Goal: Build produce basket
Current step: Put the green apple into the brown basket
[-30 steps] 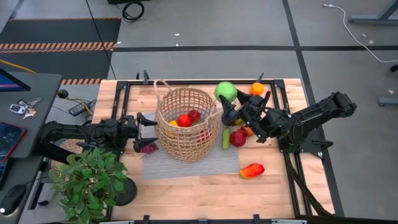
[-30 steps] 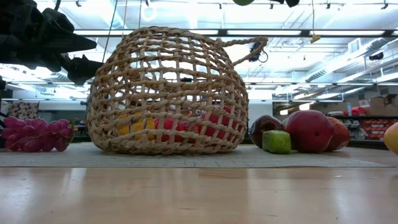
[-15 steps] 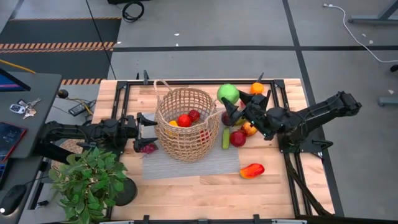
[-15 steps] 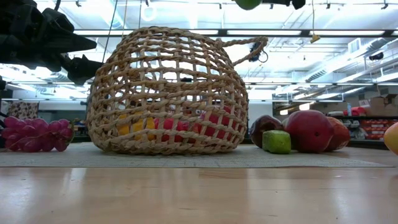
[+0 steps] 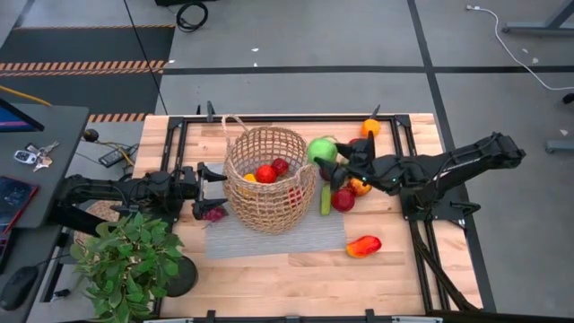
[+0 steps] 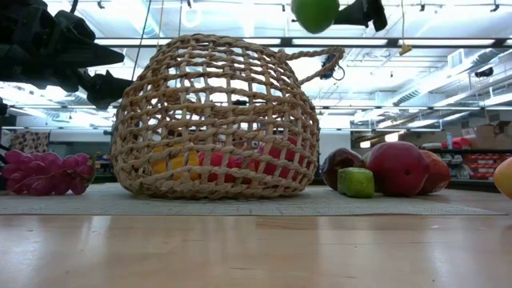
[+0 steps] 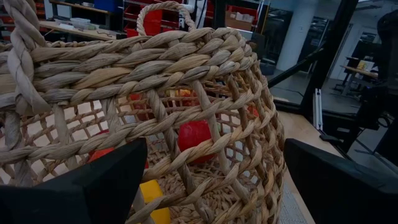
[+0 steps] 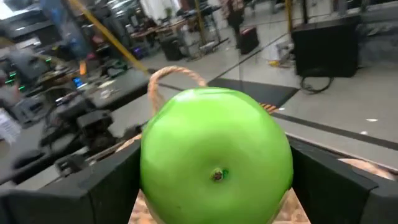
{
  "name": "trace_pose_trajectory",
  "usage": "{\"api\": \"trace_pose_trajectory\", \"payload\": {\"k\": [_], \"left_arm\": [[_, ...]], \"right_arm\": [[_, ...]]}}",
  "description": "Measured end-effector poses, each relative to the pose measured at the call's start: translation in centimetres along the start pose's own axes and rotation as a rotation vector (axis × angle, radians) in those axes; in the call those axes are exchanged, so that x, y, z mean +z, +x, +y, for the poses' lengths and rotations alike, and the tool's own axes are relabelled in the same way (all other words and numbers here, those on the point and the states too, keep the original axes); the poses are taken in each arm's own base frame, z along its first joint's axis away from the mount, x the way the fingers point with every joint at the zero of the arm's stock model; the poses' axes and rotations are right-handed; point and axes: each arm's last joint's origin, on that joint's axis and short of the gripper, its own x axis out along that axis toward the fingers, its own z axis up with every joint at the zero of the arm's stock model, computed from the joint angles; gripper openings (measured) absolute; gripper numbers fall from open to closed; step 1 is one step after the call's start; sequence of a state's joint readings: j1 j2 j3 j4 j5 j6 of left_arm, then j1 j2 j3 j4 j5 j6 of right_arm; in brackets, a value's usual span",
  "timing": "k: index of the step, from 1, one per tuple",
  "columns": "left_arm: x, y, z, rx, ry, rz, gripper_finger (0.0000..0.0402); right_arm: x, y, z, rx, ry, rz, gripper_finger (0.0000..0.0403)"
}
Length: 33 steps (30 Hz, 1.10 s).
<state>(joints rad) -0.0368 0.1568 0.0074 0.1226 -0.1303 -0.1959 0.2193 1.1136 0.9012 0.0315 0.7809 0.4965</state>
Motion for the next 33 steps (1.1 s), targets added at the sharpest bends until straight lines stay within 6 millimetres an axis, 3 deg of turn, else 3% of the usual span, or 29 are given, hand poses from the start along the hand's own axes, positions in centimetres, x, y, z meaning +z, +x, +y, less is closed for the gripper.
{"api": "trace_pose_trajectory", "payload": {"k": [12,26,30,33], "left_arm": [[0.0,0.0,0.0,0.000,0.000,0.000,0.0386],[0.0,0.0,0.0,0.000,0.000,0.000,0.0386],[0.0,0.0,0.0,0.000,0.000,0.000,0.0386],[0.0,0.0,0.0,0.000,0.000,0.000,0.0386]], "right_arm": [[-0.3,0.8,-0.9,0.005,0.028,0.072,0.0369],[0.2,2.2,-2.3,0.127,0.125,0.188,0.0369],[0.8,2.2,-2.0,0.142,0.092,0.171,0.0369],[2.3,2.1,-1.3,0.155,0.060,0.150,0.0369]]}}
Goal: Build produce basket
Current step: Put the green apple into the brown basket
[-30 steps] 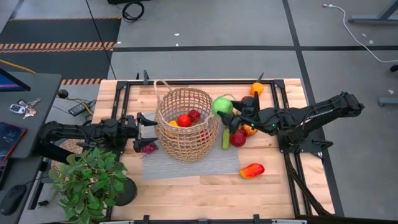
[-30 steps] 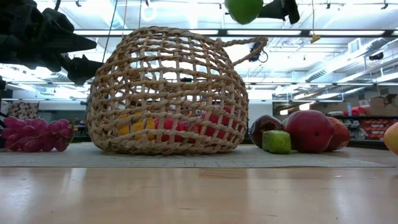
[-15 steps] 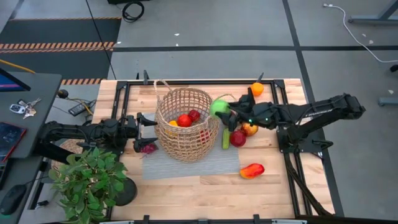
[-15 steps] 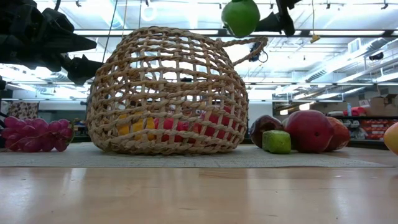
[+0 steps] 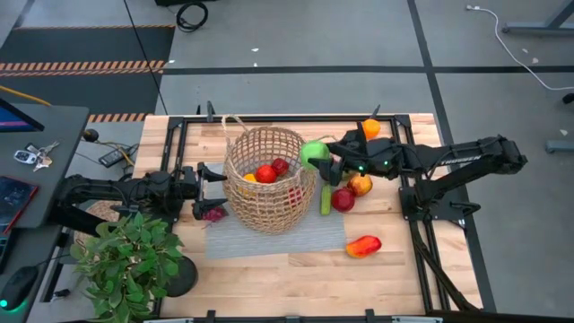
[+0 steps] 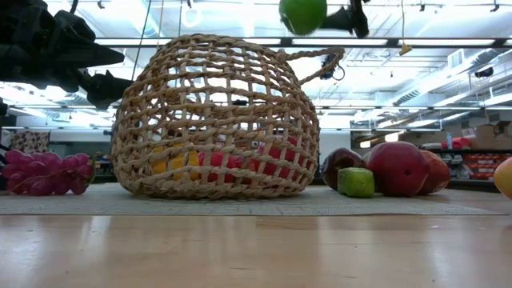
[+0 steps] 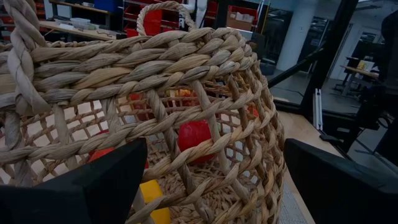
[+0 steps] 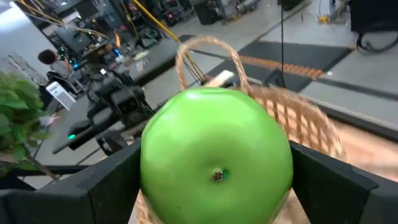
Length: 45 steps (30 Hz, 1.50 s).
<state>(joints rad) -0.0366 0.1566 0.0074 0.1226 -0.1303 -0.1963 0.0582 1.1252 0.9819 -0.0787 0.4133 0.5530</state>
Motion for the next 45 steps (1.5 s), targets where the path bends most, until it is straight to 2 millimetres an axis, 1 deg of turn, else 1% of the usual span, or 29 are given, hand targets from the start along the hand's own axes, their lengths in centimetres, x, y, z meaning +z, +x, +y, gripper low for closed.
{"api": "trace_pose_trajectory", "payload": {"k": [4,8,12,15,20,24,27,30,34,38,42,45], "left_arm": [[0.0,0.0,0.0,0.000,0.000,0.000,0.0386],[0.0,0.0,0.0,0.000,0.000,0.000,0.0386],[0.0,0.0,0.0,0.000,0.000,0.000,0.0386],[0.0,0.0,0.0,0.000,0.000,0.000,0.0386],[0.0,0.0,0.0,0.000,0.000,0.000,0.0386],[0.0,0.0,0.0,0.000,0.000,0.000,0.0386],[0.0,0.0,0.0,0.000,0.000,0.000,0.0386],[0.0,0.0,0.0,0.000,0.000,0.000,0.0386],[0.0,0.0,0.0,0.000,0.000,0.000,0.0386],[0.0,0.0,0.0,0.000,0.000,0.000,0.0386],[0.0,0.0,0.0,0.000,0.000,0.000,0.0386],[0.0,0.0,0.0,0.000,0.000,0.000,0.0386]], "right_arm": [[2.4,-0.3,1.3,-0.009,-0.063,0.000,0.0369],[3.7,-0.1,2.1,-0.064,-0.138,0.046,0.0369],[3.3,0.8,2.2,-0.094,-0.214,0.093,0.0369],[2.8,1.8,2.1,-0.122,-0.231,0.103,0.0369],[1.5,4.1,1.9,-0.165,-0.255,0.149,0.0369],[3.1,5.3,3.3,-0.153,-0.270,0.144,0.0369],[4.2,6.2,4.5,-0.157,-0.289,0.181,0.0369],[5.1,6.6,5.5,-0.162,-0.345,0.226,0.0369],[5.5,7.0,6.5,-0.152,-0.494,0.283,0.0369],[5.5,6.8,7.5,-0.083,-0.702,0.299,0.0369],[4.9,6.3,8.3,-0.012,-0.962,0.320,0.0369],[4.7,6.1,8.7,0.010,-1.176,0.315,0.0369]]}}
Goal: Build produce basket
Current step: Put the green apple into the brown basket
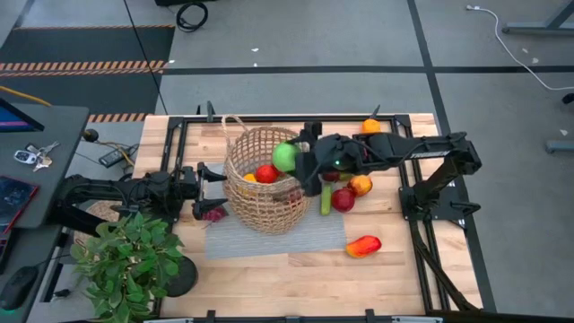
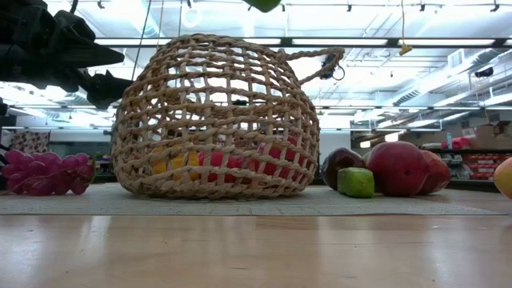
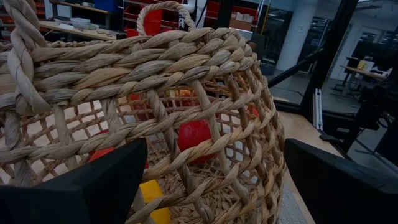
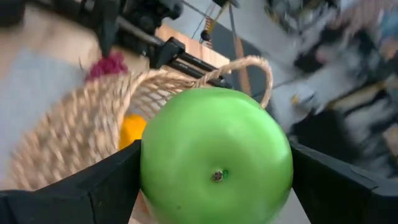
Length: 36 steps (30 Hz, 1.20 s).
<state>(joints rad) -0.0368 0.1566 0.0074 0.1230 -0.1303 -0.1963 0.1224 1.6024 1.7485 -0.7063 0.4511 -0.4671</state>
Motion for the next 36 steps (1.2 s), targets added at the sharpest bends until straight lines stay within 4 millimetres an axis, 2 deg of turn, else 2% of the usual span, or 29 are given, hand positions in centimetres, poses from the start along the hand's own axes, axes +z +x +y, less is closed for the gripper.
{"api": "trace_pose_trajectory", "payload": {"k": [3,9,13,16,19,23,29,36], "left_arm": [[0.0,0.0,0.0,0.000,0.000,0.000,0.0386],[0.0,0.0,0.0,0.000,0.000,0.000,0.0386],[0.0,0.0,0.0,0.000,0.000,0.000,0.0386],[0.0,0.0,0.0,0.000,0.000,0.001,0.0386],[0.0,0.0,0.0,0.000,0.000,0.000,0.0386],[0.0,0.0,0.0,0.000,0.000,0.000,0.0386],[0.0,0.0,0.0,0.000,0.000,0.000,0.0386],[0.0,0.0,0.0,0.000,0.000,0.000,0.0386]], "right_arm": [[0.1,-0.1,0.3,0.002,-0.175,-0.002,0.0369],[0.7,-0.7,1.0,-0.052,-0.417,0.002,0.0369],[0.9,-0.9,1.3,-0.083,-0.536,0.023,0.0369],[1.1,-1.0,1.3,-0.095,-0.531,0.010,0.0369],[1.3,-1.0,1.2,-0.106,-0.391,-0.010,0.0369],[1.1,-0.7,0.8,-0.114,-0.092,-0.019,0.0369],[1.3,-0.5,-0.2,-0.186,0.445,-0.075,0.0369],[1.2,-0.4,-0.5,-0.183,1.017,-0.135,0.0369]]}}
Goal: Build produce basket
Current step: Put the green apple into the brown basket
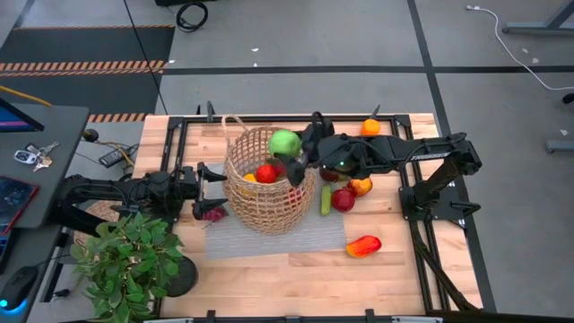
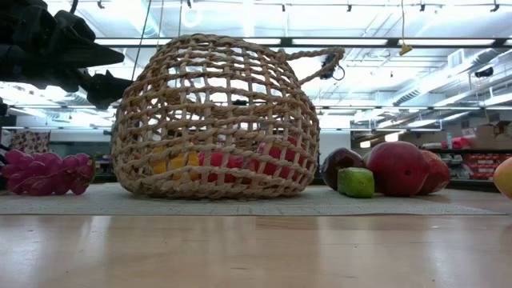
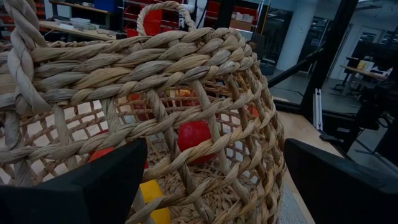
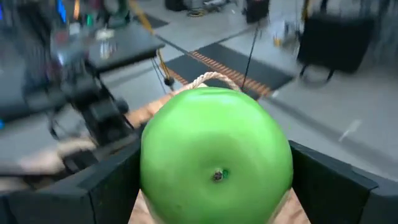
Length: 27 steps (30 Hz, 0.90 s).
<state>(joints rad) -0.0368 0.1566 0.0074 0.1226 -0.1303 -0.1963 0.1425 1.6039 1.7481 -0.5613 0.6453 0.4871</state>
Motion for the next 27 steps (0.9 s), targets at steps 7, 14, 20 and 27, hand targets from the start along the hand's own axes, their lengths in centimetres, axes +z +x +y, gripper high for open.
{"api": "trace_pose_trajectory", "payload": {"k": [7,14,20,27], "left_arm": [[0.0,0.0,0.0,0.000,0.000,0.000,0.0386],[0.0,0.0,0.0,0.000,0.000,0.000,0.0386],[0.0,0.0,0.0,0.000,0.000,0.000,0.0386],[0.0,0.0,0.0,0.000,0.000,0.000,0.0386]], "right_arm": [[0.0,0.1,-0.1,0.025,0.551,0.026,0.0369],[0.4,0.6,-0.2,0.140,0.587,0.104,0.0369],[1.0,0.6,0.1,0.201,0.604,0.077,0.0369],[2.3,0.3,0.8,0.350,0.839,0.036,0.0369]]}}
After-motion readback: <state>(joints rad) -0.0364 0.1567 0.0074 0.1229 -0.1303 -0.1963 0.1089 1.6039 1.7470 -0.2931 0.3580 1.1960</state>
